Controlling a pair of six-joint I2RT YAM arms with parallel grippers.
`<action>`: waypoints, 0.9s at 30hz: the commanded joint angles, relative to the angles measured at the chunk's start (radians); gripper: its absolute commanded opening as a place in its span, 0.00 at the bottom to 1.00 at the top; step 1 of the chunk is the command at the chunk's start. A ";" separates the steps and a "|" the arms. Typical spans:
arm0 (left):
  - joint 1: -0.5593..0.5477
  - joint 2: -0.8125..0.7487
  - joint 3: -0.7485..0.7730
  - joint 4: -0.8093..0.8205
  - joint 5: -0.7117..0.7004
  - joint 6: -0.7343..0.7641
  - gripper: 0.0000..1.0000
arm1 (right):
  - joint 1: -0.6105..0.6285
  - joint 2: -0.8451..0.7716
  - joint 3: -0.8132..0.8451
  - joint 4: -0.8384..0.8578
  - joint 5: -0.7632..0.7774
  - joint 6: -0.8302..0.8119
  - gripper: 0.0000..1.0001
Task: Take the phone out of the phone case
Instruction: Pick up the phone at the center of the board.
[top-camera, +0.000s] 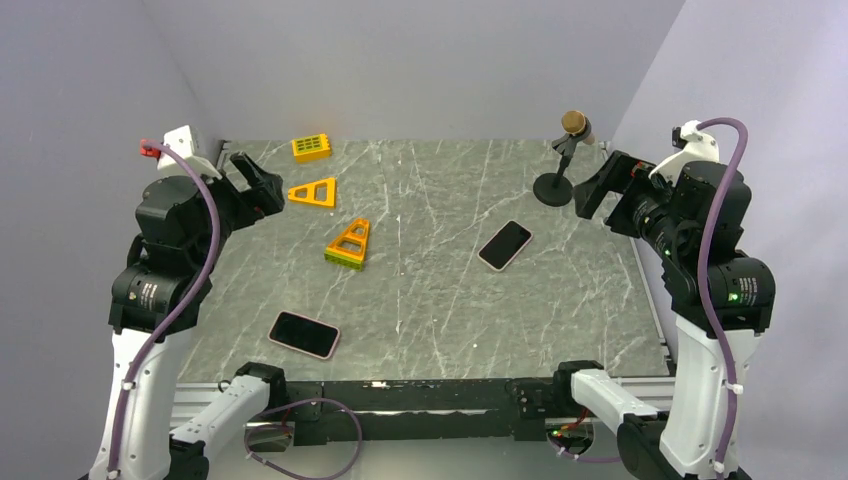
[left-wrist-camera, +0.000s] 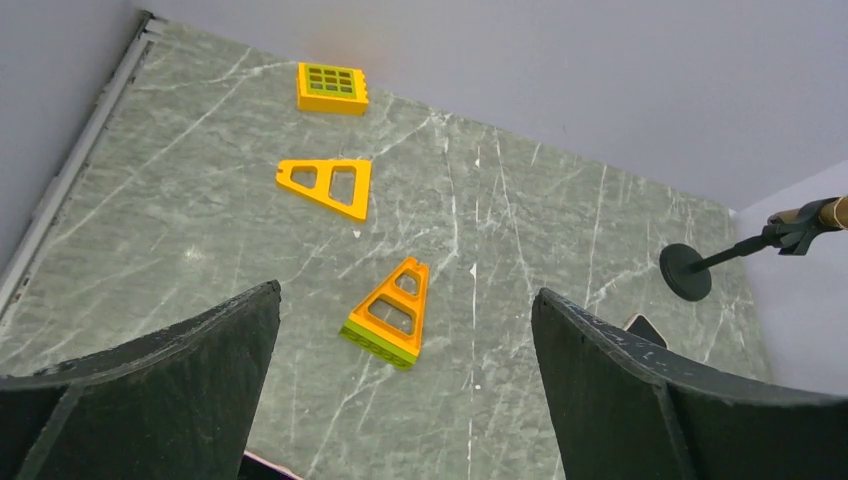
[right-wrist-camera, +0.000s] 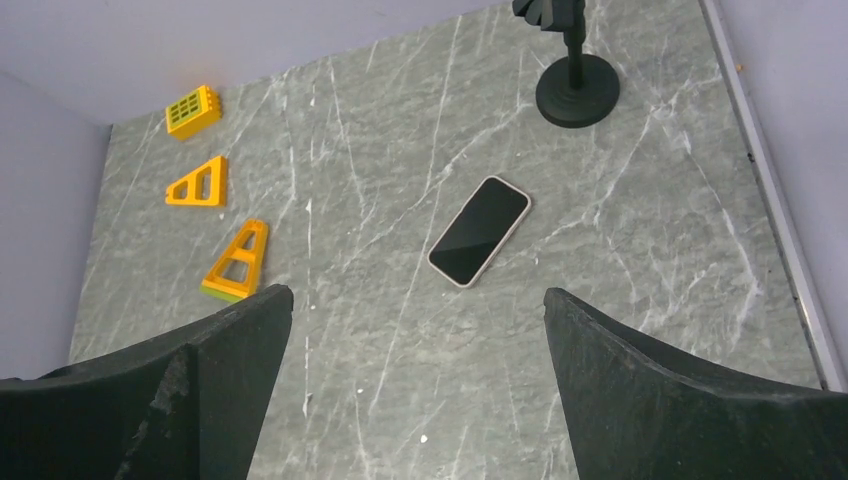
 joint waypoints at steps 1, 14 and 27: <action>0.005 0.003 -0.007 -0.045 0.035 -0.058 0.99 | -0.003 -0.009 -0.018 -0.012 -0.022 0.013 1.00; 0.005 0.083 -0.260 -0.371 0.058 -0.395 0.99 | -0.003 -0.014 -0.092 0.040 -0.124 -0.003 1.00; 0.013 0.044 -0.740 -0.382 0.196 -0.944 0.99 | 0.039 0.002 -0.142 0.099 -0.195 0.008 1.00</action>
